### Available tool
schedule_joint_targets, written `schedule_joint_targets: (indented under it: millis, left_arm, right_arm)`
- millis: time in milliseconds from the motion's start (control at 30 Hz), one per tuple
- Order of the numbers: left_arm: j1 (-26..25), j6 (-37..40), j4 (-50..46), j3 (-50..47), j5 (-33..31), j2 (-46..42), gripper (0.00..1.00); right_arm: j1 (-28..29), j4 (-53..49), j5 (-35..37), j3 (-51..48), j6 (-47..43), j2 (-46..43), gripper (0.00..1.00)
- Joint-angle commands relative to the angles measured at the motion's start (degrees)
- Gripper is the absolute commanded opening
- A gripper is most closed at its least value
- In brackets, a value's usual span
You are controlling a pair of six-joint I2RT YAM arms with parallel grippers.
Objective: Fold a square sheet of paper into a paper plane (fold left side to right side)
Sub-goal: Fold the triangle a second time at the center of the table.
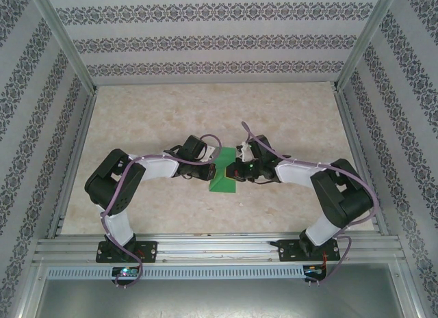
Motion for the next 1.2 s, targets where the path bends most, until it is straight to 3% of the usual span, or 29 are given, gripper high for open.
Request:
schedule_joint_targets:
  millis: [0,1167]
  left_arm:
    - [-0.1,1.8,-2.0,0.3,-0.8,2.5,0.00]
    - [-0.5,2.3,-3.2,1.2,-1.0,3.2,0.00]
  right_arm:
    - [1.3,5.8,1.2,1.2,3.8,3.2,0.00]
    - [2.2,1.8,5.1,4.1,1.6,10.4,0.00]
